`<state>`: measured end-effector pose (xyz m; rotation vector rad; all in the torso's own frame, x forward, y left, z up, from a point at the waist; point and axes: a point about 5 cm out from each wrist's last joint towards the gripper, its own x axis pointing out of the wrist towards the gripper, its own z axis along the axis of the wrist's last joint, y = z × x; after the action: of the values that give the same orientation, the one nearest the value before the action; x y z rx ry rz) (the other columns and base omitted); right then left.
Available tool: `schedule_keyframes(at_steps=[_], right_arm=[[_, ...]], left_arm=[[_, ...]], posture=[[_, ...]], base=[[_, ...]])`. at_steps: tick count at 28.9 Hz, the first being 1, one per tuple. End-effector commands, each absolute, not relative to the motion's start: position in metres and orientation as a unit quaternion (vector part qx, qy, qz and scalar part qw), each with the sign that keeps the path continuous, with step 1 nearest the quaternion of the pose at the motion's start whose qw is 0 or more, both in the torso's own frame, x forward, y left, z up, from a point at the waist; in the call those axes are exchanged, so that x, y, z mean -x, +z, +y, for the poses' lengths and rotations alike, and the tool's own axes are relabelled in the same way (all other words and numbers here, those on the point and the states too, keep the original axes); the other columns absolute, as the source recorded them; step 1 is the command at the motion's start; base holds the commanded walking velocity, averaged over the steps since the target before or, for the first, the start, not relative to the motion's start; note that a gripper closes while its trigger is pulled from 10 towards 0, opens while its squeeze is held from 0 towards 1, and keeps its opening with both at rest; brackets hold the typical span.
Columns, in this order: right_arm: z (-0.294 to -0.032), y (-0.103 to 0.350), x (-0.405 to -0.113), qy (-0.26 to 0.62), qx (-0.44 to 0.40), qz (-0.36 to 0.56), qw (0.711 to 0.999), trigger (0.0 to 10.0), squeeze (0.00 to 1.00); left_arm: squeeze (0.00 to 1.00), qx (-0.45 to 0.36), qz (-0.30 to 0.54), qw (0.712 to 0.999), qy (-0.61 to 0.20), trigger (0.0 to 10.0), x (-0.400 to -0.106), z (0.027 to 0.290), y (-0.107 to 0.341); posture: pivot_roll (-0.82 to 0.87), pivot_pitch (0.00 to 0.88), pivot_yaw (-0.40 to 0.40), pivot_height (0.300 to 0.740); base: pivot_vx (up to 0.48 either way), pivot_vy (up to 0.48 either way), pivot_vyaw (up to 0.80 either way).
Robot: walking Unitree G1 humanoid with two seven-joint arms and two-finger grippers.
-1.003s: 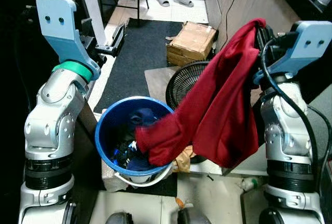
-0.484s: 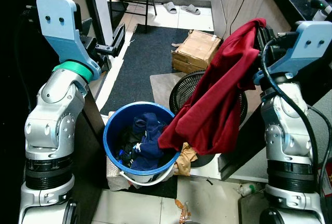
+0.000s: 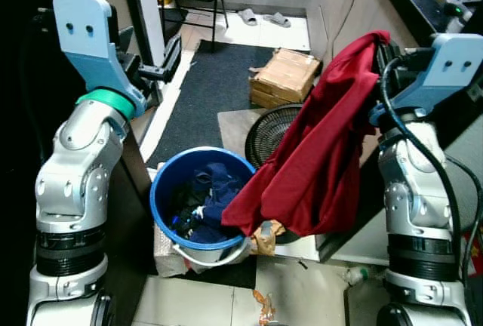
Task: Clothes washing
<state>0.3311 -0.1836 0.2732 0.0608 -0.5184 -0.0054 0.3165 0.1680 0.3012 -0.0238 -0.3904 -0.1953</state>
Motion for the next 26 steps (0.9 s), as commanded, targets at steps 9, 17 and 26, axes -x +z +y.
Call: schedule_keyframes(at_steps=[9,17,26], right_arm=[[-0.1904,0.2725,-0.3294,-0.017,-0.043,-0.257,0.965,10.0,0.0],[-0.1906,0.2737,-0.3287,-0.02,-0.048,-0.261,0.964,10.0,0.0],[-0.1902,0.2755,-0.3278,-0.021,-0.051,-0.266,0.962,10.0,0.0]], left_arm=[[0.0,0.011,-0.188,0.977,-0.1,10.0,-0.3175,0.1669,0.2987],[0.0,0.011,-0.189,0.977,-0.101,10.0,-0.3175,0.1666,0.2992],[0.0,0.01,-0.191,0.976,-0.101,10.0,-0.317,0.1664,0.3007]], posture=[[0.0,0.047,0.011,0.74],[0.0,0.048,0.013,0.74],[0.0,0.053,0.014,0.74]], base=[[0.0,0.0,-0.8],[0.0,0.0,-0.8],[0.0,0.0,-0.8]])
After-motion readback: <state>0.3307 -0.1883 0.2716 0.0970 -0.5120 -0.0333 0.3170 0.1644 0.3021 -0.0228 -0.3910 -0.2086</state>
